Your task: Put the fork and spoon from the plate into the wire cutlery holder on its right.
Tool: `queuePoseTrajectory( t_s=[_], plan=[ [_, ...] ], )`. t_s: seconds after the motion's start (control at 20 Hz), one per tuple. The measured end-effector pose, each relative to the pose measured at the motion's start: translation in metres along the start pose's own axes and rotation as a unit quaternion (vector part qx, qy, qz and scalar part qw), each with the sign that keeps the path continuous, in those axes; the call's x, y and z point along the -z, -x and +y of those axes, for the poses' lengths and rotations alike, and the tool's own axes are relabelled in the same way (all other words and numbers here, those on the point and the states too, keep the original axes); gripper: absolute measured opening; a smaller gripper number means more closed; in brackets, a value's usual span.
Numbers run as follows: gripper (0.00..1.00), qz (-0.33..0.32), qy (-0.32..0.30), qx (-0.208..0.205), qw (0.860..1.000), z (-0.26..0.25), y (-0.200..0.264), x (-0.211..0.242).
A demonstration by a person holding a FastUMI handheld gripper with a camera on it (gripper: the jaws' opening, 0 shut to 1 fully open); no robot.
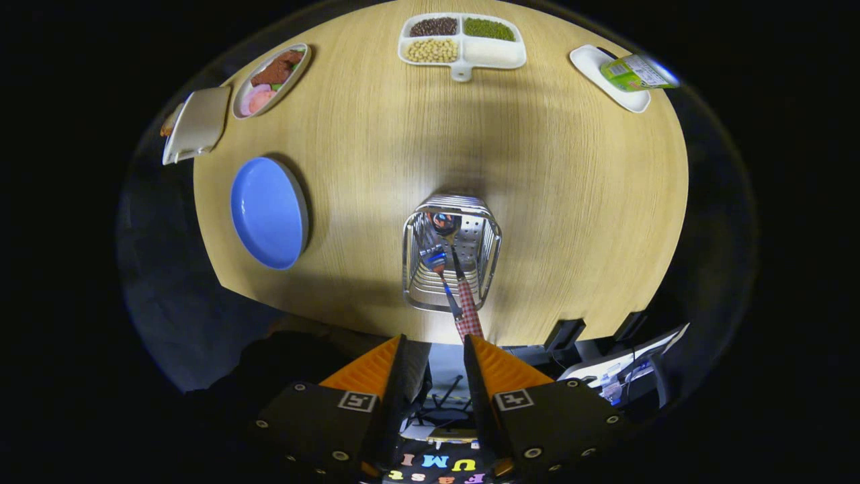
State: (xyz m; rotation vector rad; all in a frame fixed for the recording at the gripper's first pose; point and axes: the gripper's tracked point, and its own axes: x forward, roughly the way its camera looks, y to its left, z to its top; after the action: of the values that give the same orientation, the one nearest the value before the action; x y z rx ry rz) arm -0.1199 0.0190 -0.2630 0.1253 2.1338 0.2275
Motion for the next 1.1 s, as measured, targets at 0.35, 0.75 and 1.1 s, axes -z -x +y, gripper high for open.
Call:
queuePoseTrajectory(
  t_s=[0.35, 0.75, 1.1],
  plan=[
    [0.76, -0.194, -0.012, -0.037, 0.98, 0.013, 0.044, -0.02],
    [0.89, -0.462, -0.028, -0.063, 0.884, -0.005, 0.112, -0.031],
    [0.91, -0.66, -0.046, -0.022, 0.749, -0.05, 0.165, -0.011]
  ],
)
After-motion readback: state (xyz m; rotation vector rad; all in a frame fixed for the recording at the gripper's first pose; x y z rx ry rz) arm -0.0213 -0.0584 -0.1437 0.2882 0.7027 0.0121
